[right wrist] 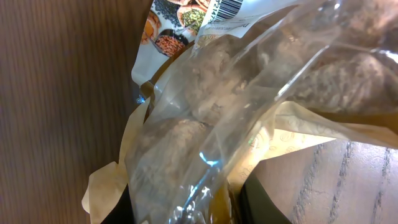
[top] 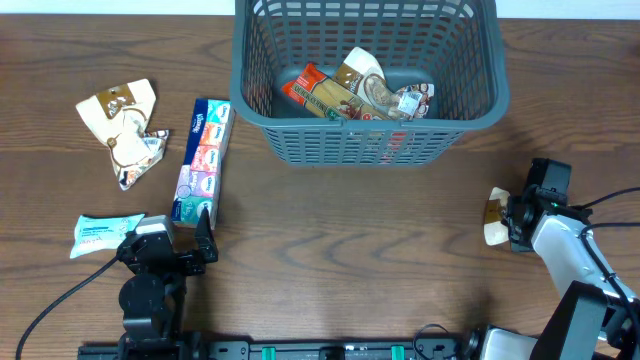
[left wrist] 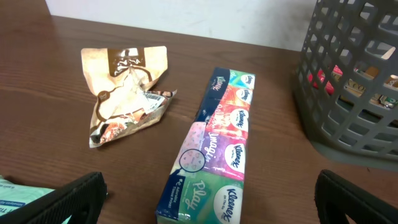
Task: Pack container
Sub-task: 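Grasp the remaining PaniRee pouch with the right gripper, then lift the pouch and lower it into the basket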
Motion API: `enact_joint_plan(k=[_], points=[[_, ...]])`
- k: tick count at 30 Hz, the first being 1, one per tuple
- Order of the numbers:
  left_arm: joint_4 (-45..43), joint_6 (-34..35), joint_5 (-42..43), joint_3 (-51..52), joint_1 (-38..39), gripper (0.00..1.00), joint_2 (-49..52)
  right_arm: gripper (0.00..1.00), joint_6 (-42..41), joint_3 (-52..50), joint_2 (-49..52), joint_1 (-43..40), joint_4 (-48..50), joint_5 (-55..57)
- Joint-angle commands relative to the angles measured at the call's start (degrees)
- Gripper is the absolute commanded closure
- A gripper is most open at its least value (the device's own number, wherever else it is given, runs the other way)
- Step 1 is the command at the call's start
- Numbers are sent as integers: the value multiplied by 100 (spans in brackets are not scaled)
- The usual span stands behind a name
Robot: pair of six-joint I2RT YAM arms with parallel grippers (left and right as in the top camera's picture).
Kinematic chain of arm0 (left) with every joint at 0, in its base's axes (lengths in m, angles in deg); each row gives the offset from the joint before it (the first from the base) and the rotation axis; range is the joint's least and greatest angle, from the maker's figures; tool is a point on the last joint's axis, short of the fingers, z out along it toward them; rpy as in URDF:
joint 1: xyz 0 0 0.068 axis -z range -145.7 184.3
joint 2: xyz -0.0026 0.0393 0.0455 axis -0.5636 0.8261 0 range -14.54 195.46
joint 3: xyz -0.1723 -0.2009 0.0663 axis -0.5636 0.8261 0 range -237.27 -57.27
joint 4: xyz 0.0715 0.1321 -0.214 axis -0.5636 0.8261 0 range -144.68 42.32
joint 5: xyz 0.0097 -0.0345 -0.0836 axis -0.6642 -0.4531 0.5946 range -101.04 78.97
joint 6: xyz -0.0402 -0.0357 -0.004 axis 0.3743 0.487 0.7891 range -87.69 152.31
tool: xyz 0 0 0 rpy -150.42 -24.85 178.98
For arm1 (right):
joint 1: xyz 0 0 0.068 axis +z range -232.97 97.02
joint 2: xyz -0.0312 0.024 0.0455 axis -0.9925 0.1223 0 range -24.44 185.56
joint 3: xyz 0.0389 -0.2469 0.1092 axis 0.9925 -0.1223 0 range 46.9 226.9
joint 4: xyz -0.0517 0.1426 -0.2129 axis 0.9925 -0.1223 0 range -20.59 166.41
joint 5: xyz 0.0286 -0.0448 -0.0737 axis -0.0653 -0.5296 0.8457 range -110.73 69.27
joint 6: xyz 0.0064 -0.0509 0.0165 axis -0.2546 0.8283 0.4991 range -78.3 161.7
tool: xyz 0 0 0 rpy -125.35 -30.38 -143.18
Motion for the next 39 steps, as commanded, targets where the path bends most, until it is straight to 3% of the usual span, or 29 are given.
enact_joint_plan(k=[1, 6, 13, 23, 28, 33, 39], points=[[72, -33, -4, 114, -35, 1, -35, 99, 566, -518, 503, -2, -358, -450], [72, -33, -2, 114, -35, 1, -35, 99, 935, -389, 503, -2, -361, -415], [72, -33, -2, 114, -35, 1, -33, 99, 2175, 549, 444, 0, -577, -393], [72, -33, -4, 114, -35, 1, -33, 99, 3147, 3392, 90, 28, -1840, -426], [72, -33, -4, 114, -35, 1, -35, 99, 3635, 4874, 72, 114, -2260, -968], [72, -33, -2, 114, -35, 1, -35, 99, 3679, 6098, 72, 446, -2116, -1611], [72, -33, -4, 114, -35, 1, -35, 99, 3674, 6863, 74, 1325, -1161, -2251]])
